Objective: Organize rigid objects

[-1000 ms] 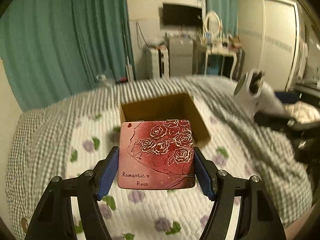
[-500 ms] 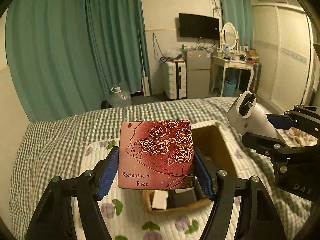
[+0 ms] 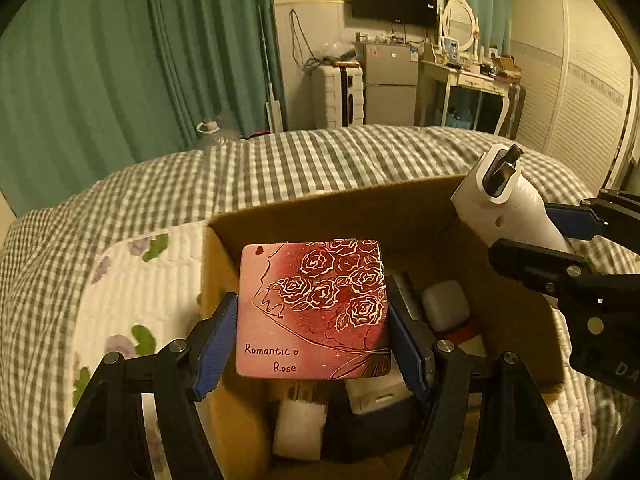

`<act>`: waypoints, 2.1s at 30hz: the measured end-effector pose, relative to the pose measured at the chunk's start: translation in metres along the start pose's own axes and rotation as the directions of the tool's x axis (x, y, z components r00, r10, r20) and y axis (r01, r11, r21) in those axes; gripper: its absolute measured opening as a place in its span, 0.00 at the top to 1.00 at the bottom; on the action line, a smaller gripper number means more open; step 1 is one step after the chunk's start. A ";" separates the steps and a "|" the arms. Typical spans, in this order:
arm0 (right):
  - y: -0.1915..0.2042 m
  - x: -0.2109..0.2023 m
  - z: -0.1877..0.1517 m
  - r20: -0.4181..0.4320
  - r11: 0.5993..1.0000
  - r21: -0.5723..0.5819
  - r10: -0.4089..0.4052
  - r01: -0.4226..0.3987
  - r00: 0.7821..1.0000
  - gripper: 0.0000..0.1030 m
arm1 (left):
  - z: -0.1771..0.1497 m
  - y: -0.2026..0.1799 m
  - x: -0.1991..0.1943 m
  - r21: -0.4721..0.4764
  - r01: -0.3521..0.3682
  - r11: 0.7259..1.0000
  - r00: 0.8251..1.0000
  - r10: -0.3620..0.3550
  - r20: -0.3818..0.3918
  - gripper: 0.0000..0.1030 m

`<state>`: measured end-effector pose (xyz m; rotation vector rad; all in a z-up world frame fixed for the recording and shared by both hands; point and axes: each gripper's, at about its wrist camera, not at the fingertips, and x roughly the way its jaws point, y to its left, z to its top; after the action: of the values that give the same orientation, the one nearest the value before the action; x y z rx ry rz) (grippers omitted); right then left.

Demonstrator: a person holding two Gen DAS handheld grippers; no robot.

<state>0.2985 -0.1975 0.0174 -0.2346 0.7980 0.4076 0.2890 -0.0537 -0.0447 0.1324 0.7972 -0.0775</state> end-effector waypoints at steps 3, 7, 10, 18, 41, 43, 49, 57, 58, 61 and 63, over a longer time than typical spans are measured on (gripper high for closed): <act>-0.004 0.009 -0.004 0.003 1.000 0.007 0.005 -0.005 1.000 0.59 | 0.001 -0.003 0.005 0.004 0.005 1.000 1.000 -0.005 -0.012 0.29; -0.007 0.014 -0.004 0.006 1.000 0.022 0.008 -0.008 1.000 0.59 | 0.007 -0.001 0.005 -0.026 -0.009 1.000 0.999 0.008 -0.038 0.28; -0.007 0.017 -0.003 0.005 0.999 0.032 0.008 -0.008 1.000 0.59 | 0.009 0.002 -0.010 -0.025 -0.034 0.999 0.999 0.035 0.031 0.22; 0.003 0.036 -0.002 -0.015 0.997 0.070 0.036 -0.035 0.999 0.59 | 0.014 0.015 -0.036 -0.043 -0.061 0.997 0.996 0.063 0.069 0.21; 0.026 -0.242 -0.028 0.296 0.987 0.093 -0.156 0.134 0.942 0.13 | -0.012 0.003 -0.305 -0.012 -0.070 0.997 0.861 0.067 0.504 0.09; 0.030 -0.265 -0.041 0.317 0.983 0.124 -0.172 0.139 0.933 0.08 | -0.021 0.002 -0.316 -0.018 -0.069 0.997 0.860 0.069 0.506 0.08; 0.042 -0.287 -0.065 0.347 0.967 0.203 -0.216 0.151 0.913 0.00 | -0.039 0.009 -0.323 -0.063 -0.042 0.997 0.844 0.069 0.533 0.08; 0.070 -0.258 -0.109 0.458 0.964 0.253 -0.194 0.082 0.867 0.00 | -0.082 0.026 -0.281 -0.087 -0.016 0.996 0.868 0.057 0.494 0.08; 0.070 -0.253 -0.117 0.470 0.959 0.277 -0.187 0.057 0.863 0.00 | -0.091 0.028 -0.270 -0.075 -0.015 0.997 0.875 0.049 0.481 0.08; 0.070 -0.225 -0.132 0.456 0.951 0.303 -0.207 0.067 0.866 0.00 | -0.111 0.033 -0.242 -0.052 -0.040 0.998 0.889 0.059 0.454 0.08; 0.074 -0.208 -0.139 0.438 0.949 0.289 -0.248 0.126 0.864 0.00 | -0.120 0.034 -0.222 -0.075 -0.064 0.995 0.895 0.091 0.436 0.08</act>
<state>0.0461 -0.2353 0.0720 0.0294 0.3335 0.1598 0.0529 0.0015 0.0346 0.0859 0.3394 -0.0064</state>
